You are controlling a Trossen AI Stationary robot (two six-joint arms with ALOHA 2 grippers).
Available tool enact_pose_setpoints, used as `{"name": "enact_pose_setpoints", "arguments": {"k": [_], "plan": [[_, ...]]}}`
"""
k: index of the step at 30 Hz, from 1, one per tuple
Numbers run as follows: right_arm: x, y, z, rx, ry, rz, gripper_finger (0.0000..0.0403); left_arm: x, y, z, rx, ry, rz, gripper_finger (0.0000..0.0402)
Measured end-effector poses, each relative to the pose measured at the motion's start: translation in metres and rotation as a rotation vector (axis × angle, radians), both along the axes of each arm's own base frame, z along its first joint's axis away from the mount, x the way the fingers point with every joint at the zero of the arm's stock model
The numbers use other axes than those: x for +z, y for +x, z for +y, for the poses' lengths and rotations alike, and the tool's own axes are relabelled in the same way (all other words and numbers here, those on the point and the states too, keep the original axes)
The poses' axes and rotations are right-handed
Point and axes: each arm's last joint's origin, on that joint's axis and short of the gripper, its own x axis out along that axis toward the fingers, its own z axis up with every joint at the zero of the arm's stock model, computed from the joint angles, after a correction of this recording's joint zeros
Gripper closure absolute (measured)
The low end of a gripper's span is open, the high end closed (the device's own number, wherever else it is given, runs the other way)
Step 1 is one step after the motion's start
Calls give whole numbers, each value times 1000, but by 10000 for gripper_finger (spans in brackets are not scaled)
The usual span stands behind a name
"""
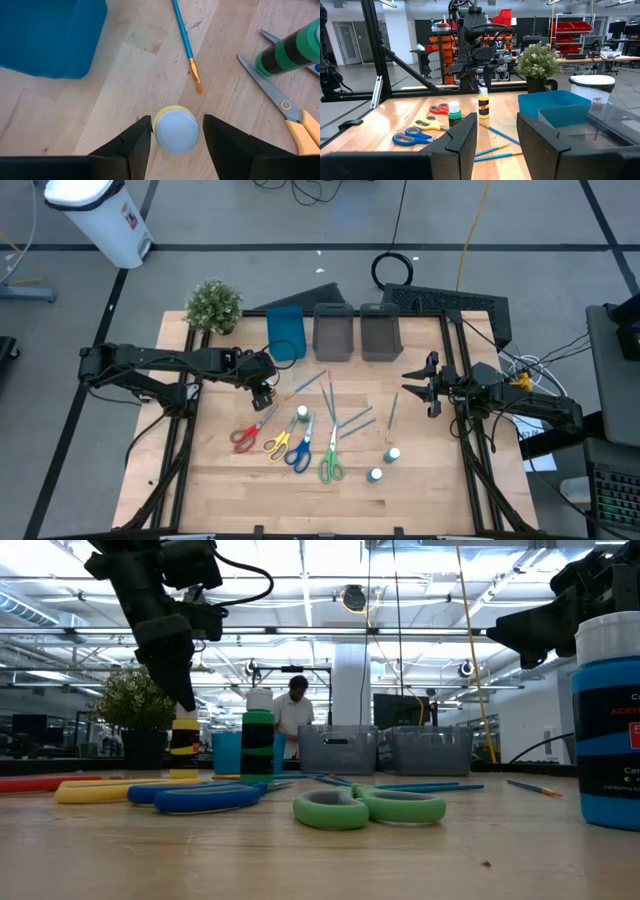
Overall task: Pick & Place Paint Supplies
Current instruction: Put the yellow paint into the blue bin
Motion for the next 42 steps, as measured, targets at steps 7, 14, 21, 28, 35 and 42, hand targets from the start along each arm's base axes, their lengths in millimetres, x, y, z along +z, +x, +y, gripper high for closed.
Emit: {"name": "enact_pose_setpoints", "arguments": {"k": [7,14,21,28,35,42], "plan": [[0,0,0,0,0,0,273,0,0,-1,-47,-5,2,215],[0,0,0,0,0,0,273,-2,1,-1,-99,20,20,215],[0,0,0,0,0,0,273,-2,2,0,-130,48,17,215],[0,0,0,0,0,1,273,-2,1,0,-131,41,28,216],[0,0,0,0,0,1,273,-2,1,-1,-139,45,31,239],[0,0,0,0,0,0,273,-2,1,0,-137,45,32,279]]}}
